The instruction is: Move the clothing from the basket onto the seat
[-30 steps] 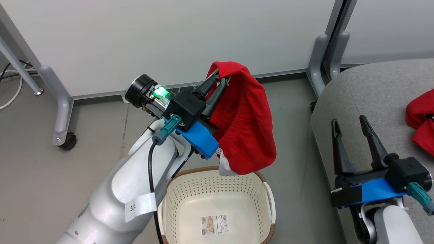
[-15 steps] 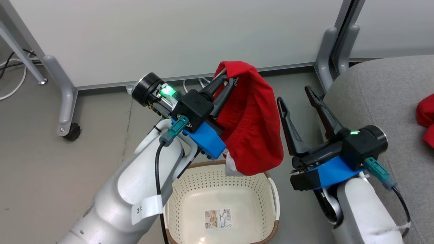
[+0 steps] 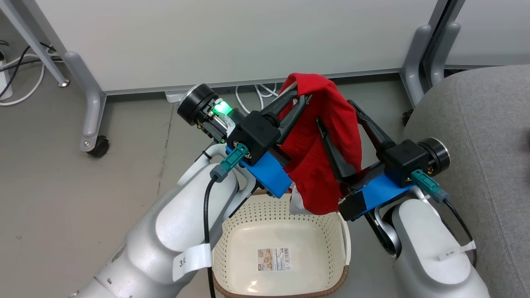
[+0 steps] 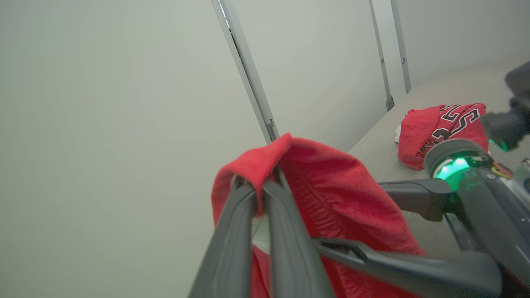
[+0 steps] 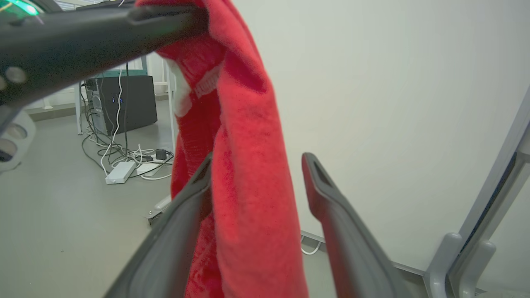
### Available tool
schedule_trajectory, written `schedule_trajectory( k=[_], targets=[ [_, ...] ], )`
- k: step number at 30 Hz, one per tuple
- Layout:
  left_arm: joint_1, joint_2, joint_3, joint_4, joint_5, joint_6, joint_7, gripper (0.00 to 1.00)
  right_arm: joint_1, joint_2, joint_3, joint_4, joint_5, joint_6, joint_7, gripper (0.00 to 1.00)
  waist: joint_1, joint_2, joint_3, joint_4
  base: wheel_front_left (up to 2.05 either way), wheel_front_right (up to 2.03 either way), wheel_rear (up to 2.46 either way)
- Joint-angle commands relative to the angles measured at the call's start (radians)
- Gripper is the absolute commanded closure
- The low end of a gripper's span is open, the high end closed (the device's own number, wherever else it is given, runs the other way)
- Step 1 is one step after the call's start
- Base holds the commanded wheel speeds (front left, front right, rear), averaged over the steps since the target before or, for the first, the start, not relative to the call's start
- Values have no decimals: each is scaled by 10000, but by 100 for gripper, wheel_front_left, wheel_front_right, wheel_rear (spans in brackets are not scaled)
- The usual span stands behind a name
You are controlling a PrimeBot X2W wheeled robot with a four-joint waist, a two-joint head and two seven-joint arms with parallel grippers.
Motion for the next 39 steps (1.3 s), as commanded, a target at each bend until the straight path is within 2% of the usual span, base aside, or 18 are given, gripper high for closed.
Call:
schedule_trajectory(
  k=[1,3,4,30,31,32,39],
  targets=[
    [-147,-14,-14,-38,-4,-57,-50,100,-139,-12,-21,165,-27,1,6,0,0,-1,5,32,0,0,0],
    [-140,-26,-47,-45,-16,-57,-50,100,-143,-10,-23,516,51,1,8,0,0,-1,0,72,0,0,0],
    [-133,-31,-59,-43,-23,-34,-50,100,-123,-10,13,649,118,1,6,100,0,-1,-7,85,0,0,0],
    [122,-12,-115,56,-69,-45,-51,100,66,-10,-15,722,497,1,8,100,0,-1,-136,49,0,0,0],
    [146,-22,-116,89,-99,-45,-51,67,65,-10,-20,718,538,1,8,100,0,-1,-140,51,0,0,0],
    [177,-37,-135,130,-116,-45,-51,0,70,-10,-37,701,586,1,8,100,0,-1,-145,55,0,0,0],
    [154,-59,-202,213,-141,-46,-51,0,55,-10,-153,624,675,1,8,100,0,-1,-101,88,0,0,0]
  ],
)
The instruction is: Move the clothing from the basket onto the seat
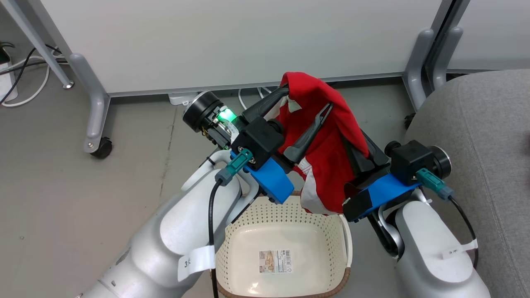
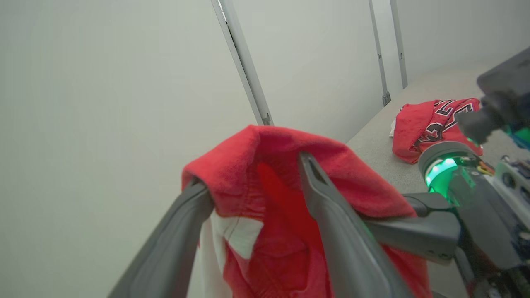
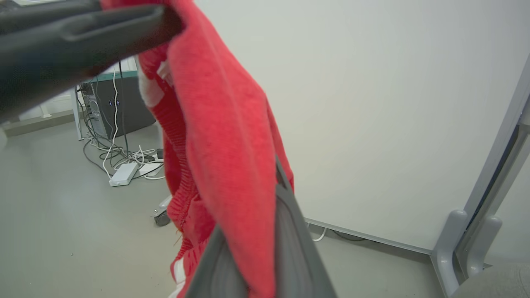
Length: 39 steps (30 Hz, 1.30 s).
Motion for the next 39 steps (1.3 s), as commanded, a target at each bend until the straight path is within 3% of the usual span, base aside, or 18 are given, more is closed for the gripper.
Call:
schedule_trajectory(
  k=[1,16,39],
  targets=[
    [50,8,13,24,15,-9,-51,0,49,-9,-37,-39,58,1,8,100,0,0,17,7,0,0,0],
    [179,54,-313,97,-53,-9,-49,0,-322,-9,-1134,-421,186,1,3,100,0,0,505,-342,0,0,0],
    [426,438,-1028,-292,-37,-9,-49,0,360,-5,-3209,-1593,312,1,5,100,0,0,1842,-2857,0,0,0]
  ],
)
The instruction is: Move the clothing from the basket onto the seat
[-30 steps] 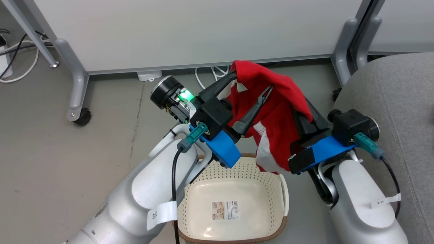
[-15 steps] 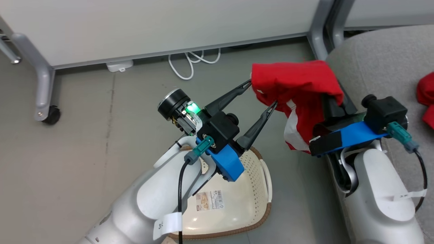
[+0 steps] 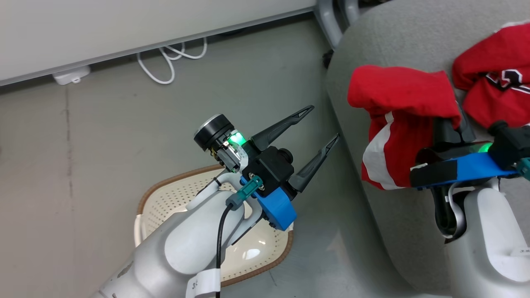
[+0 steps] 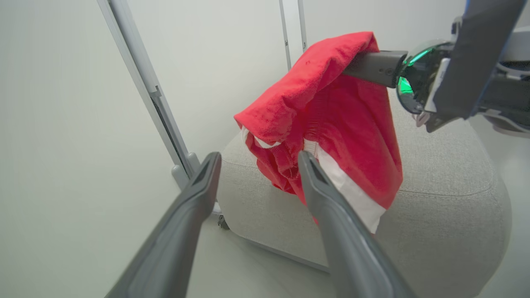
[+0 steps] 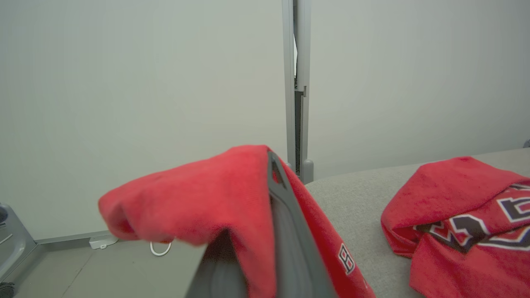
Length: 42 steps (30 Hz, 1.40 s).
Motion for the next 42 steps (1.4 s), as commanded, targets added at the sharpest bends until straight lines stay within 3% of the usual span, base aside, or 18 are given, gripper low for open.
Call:
schedule_trajectory(
  k=[1,15,30,39,42],
  targets=[
    [45,111,-43,-69,42,-7,-47,0,172,0,-141,-116,77,1,-2,100,-1,0,256,-470,0,0,0],
    [85,202,-579,-147,-74,-7,-47,0,877,-3,-1166,-419,306,1,-2,100,-1,0,498,-1502,0,0,0],
    [126,199,-564,-217,-139,-7,-47,0,1268,-2,-1410,-505,235,1,-2,100,-1,0,443,-1691,0,0,0],
    [-103,382,-359,-395,51,-5,-47,0,202,-3,-1189,-779,311,1,-2,100,-1,0,910,-1678,0,0,0],
    [-469,530,-303,-503,221,4,-44,0,-1226,-3,-1213,-1224,74,1,-2,100,-1,0,1626,-1706,0,0,0]
  ],
)
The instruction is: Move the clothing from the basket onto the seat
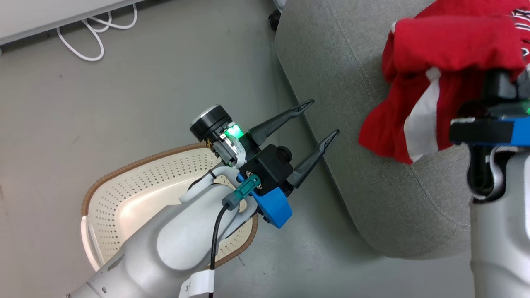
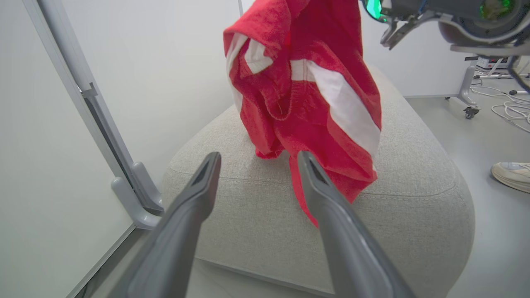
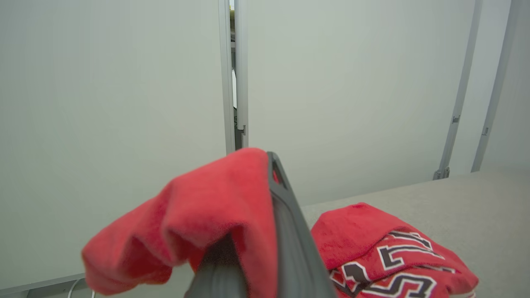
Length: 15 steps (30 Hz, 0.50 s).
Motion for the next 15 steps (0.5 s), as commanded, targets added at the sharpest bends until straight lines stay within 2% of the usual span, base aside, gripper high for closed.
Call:
schedule_trajectory(
  k=[1,5,8,15],
  targets=[
    [-254,99,43,-63,100,4,-41,0,-613,-7,-162,-171,-59,1,-2,100,0,0,497,-10,0,0,0],
    [-592,251,47,-204,214,4,49,0,-1780,-53,-616,-421,-155,1,-2,100,0,0,1152,-23,0,0,0],
    [-945,425,-20,-411,304,2,203,0,-3110,-460,-1224,-604,-256,1,-2,100,0,0,1794,-13,0,0,0],
    [-1636,947,-45,-1073,469,-1,581,0,-5752,-2114,-2740,-186,-424,1,0,100,0,0,3154,-97,0,0,0]
  ],
)
